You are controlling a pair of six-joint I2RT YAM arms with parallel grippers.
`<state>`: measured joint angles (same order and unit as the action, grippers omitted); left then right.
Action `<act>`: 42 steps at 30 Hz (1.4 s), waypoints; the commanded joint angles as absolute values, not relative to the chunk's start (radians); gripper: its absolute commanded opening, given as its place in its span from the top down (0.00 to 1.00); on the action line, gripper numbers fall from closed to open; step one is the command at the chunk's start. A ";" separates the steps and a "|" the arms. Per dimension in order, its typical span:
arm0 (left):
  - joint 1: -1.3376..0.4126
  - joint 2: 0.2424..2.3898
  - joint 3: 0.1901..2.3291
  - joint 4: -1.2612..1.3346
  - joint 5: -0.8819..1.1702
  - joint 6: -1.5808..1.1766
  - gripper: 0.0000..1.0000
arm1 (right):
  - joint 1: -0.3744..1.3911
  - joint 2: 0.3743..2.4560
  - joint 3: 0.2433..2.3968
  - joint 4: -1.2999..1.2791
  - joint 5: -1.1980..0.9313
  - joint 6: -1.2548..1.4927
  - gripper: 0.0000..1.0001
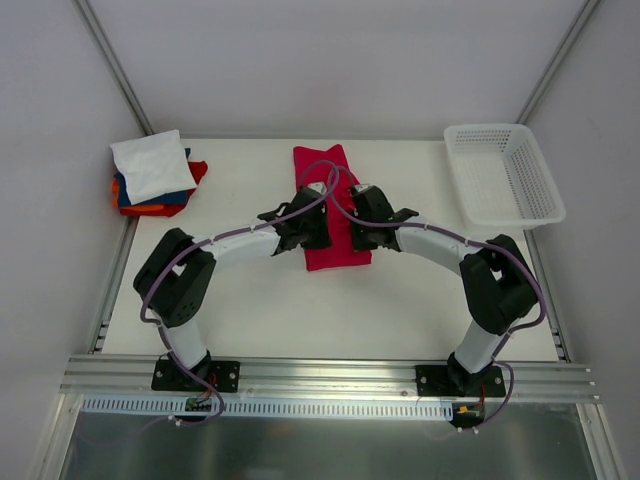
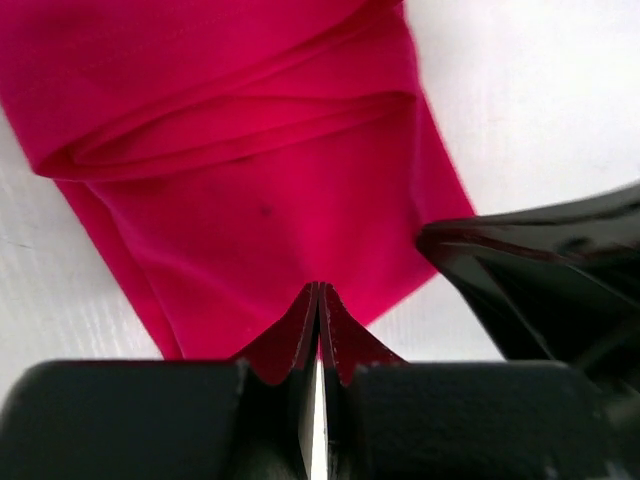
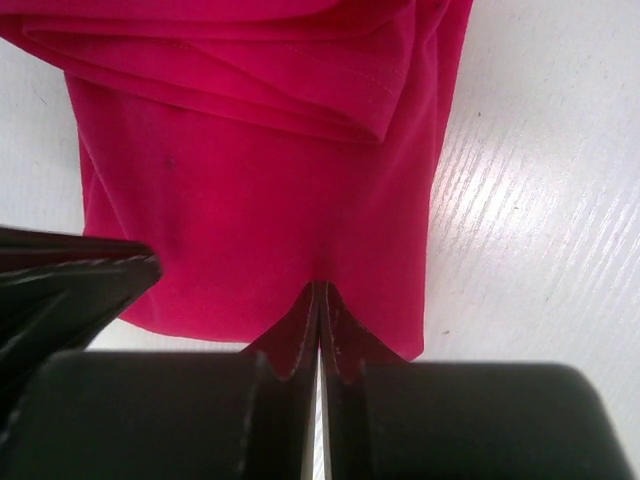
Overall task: Fold and stack the t-shirts
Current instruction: Fold the tshirt
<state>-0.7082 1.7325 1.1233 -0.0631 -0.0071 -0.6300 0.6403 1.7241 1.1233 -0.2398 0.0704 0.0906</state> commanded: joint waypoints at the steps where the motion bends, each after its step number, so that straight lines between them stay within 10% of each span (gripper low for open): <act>1: -0.718 1.787 1.123 -0.020 0.032 -0.655 1.00 | 0.647 1.721 1.141 -0.219 0.066 0.106 1.00; 42: -0.910 1.520 0.643 0.054 -0.049 -0.891 1.00 | 0.879 1.443 0.813 -0.218 0.205 0.269 1.00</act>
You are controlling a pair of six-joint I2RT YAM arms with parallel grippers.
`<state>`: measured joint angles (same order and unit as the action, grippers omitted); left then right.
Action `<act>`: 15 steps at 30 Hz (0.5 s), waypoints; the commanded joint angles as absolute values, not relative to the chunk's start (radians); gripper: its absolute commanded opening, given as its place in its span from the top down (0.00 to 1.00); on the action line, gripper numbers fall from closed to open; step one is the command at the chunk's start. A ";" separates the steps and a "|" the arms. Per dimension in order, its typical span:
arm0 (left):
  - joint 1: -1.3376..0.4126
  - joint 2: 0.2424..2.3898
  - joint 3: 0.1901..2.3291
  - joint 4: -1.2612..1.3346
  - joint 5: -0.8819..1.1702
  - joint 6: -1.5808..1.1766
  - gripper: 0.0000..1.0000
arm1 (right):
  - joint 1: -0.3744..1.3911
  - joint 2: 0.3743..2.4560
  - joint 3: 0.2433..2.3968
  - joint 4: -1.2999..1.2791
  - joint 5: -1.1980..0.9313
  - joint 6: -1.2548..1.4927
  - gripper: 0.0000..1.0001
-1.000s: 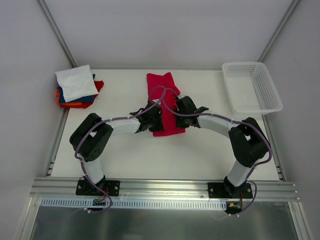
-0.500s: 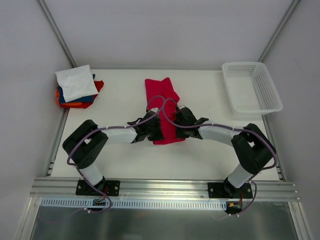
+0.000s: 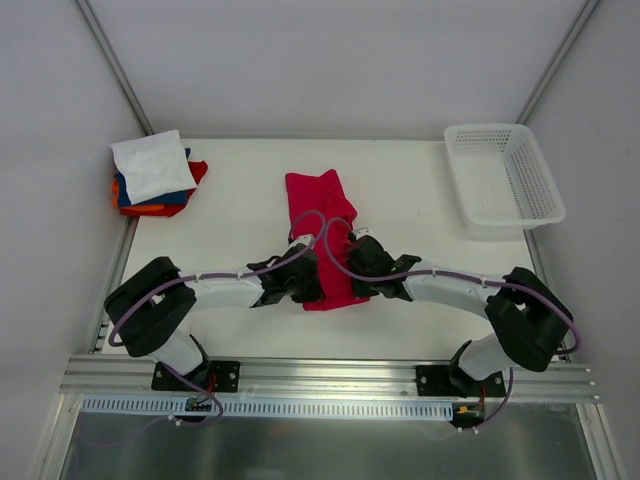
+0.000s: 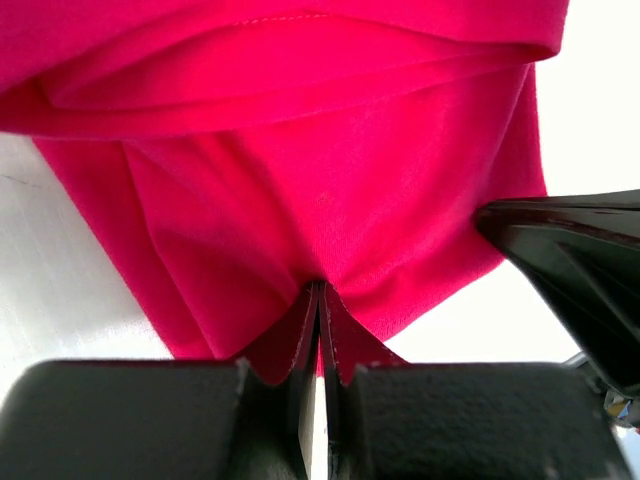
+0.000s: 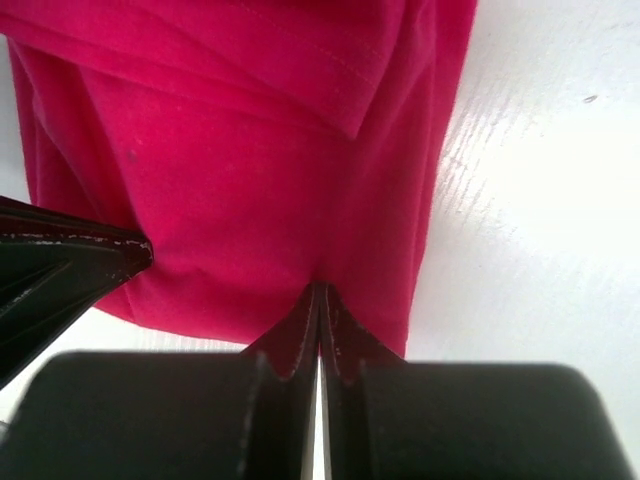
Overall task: Fold and stack the t-shirts
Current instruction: Fold the tshirt
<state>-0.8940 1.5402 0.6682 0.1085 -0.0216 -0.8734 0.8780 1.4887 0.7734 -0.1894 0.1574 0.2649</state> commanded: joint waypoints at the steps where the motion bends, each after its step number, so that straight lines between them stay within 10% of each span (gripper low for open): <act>1: -0.913 1.522 0.643 0.052 -0.051 -0.893 1.00 | 0.879 1.447 0.825 -0.222 0.209 0.268 1.00; 15: -0.940 1.565 0.655 0.054 -0.069 -0.908 1.00 | 0.887 1.595 0.959 -0.196 0.167 0.236 1.00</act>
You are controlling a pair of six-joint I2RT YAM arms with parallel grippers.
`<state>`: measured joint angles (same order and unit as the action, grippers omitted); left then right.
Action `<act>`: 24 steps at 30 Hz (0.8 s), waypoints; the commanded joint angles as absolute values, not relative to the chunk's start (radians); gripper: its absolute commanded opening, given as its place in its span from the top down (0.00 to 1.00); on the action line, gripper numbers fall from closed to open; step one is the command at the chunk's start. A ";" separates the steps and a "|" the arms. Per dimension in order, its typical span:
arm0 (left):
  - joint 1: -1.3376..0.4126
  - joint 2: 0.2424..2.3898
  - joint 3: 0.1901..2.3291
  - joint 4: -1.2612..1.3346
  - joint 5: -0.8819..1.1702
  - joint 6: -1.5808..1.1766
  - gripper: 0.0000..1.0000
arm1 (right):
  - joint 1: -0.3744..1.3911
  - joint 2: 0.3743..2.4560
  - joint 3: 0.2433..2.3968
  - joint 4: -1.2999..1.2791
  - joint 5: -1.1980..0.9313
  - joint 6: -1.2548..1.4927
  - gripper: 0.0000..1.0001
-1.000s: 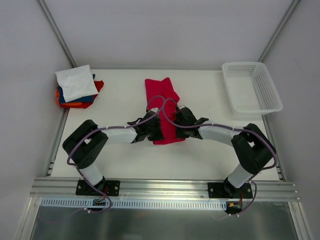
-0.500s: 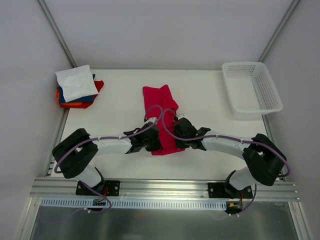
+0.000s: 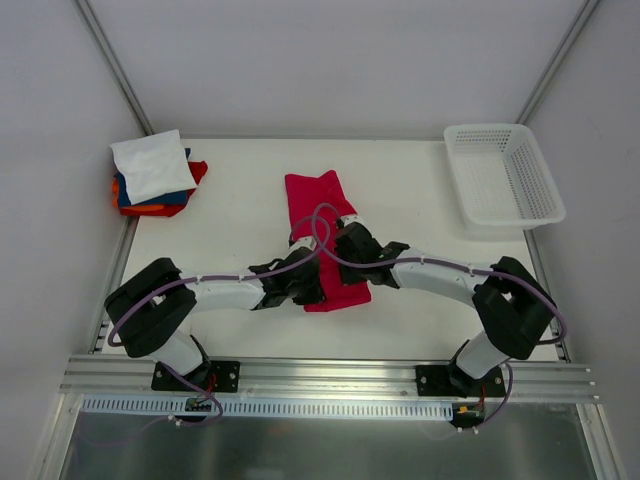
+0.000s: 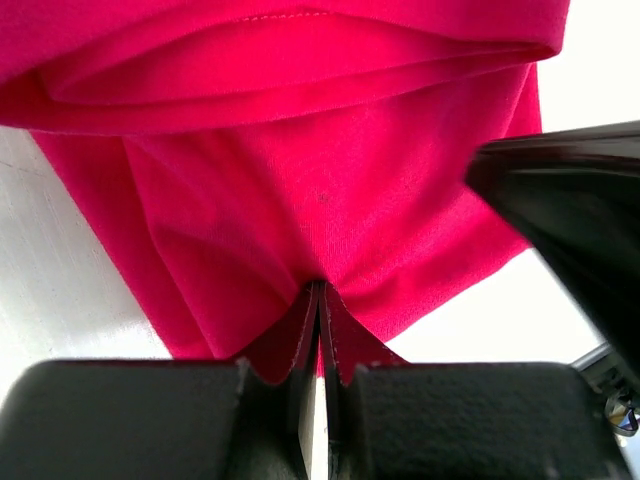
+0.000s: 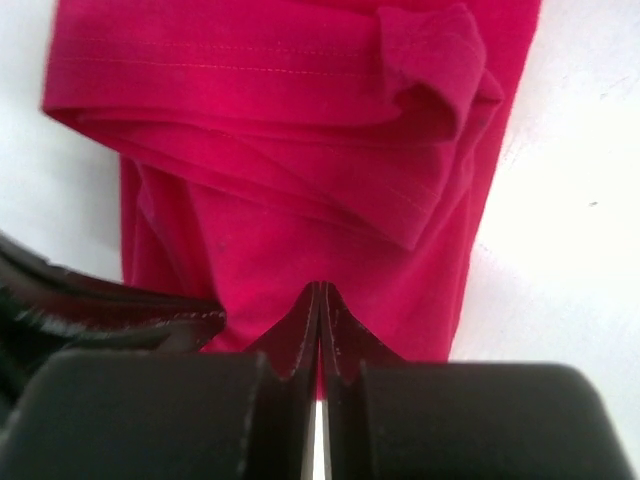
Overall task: Fold and stack the t-shirts
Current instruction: Fold the tshirt
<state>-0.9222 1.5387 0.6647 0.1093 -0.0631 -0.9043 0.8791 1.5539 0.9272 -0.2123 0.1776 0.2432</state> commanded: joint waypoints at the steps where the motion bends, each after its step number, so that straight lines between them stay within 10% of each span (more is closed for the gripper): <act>1: -0.940 1.565 0.657 0.054 -0.069 -0.908 1.00 | 0.887 1.606 0.960 -0.190 0.163 0.238 1.00; 24: -0.988 1.608 0.643 0.077 -0.072 -0.946 1.00 | 0.845 1.853 1.161 -0.144 0.141 0.167 1.00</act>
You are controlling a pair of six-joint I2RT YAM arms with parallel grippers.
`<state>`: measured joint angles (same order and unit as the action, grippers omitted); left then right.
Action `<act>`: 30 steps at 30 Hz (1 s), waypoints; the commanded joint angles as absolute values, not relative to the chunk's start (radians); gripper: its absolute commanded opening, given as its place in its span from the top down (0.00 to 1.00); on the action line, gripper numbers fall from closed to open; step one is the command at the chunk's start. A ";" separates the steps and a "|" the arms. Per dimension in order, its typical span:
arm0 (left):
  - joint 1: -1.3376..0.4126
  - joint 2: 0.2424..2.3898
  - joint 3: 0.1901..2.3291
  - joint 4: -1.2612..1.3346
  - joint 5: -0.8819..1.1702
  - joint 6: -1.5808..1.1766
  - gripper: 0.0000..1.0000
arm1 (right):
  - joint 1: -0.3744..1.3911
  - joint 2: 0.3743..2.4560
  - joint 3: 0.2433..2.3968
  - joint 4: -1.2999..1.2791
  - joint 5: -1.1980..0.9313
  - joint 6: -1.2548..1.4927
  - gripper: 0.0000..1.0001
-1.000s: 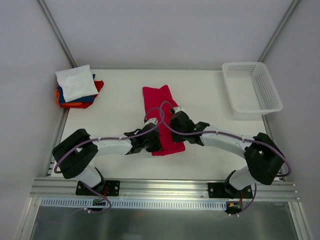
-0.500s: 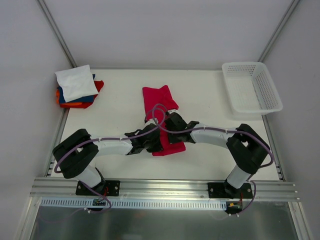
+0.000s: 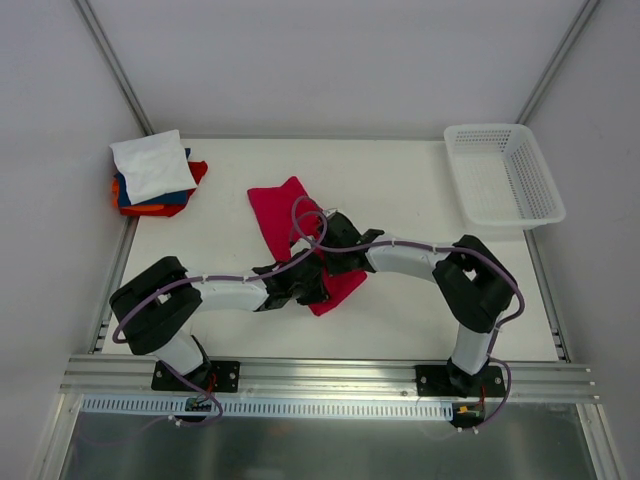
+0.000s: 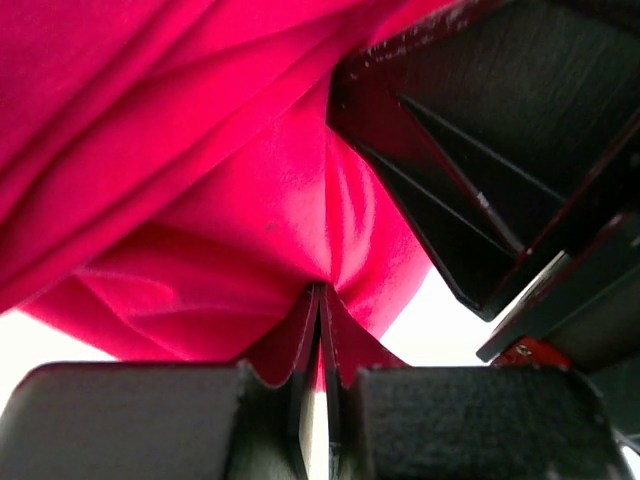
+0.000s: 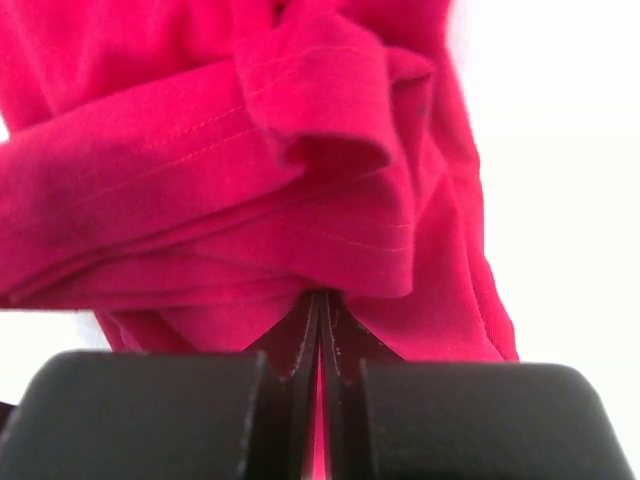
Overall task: Fold and stack the t-shirts
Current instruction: Fold the tshirt
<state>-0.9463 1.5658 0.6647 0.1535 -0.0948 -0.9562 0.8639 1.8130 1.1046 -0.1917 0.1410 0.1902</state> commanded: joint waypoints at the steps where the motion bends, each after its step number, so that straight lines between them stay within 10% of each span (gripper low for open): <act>1: -0.989 1.612 0.641 0.077 -0.072 -0.946 1.00 | 0.844 1.855 1.167 -0.147 0.140 0.164 1.00; 30: -0.992 1.640 0.661 0.083 -0.064 -0.946 1.00 | 0.873 1.726 1.149 -0.209 0.127 0.169 1.00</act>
<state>-0.9699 1.6028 0.6846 0.1879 -0.0875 -0.9768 0.8627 1.7195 1.1435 -0.2306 0.1379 0.1669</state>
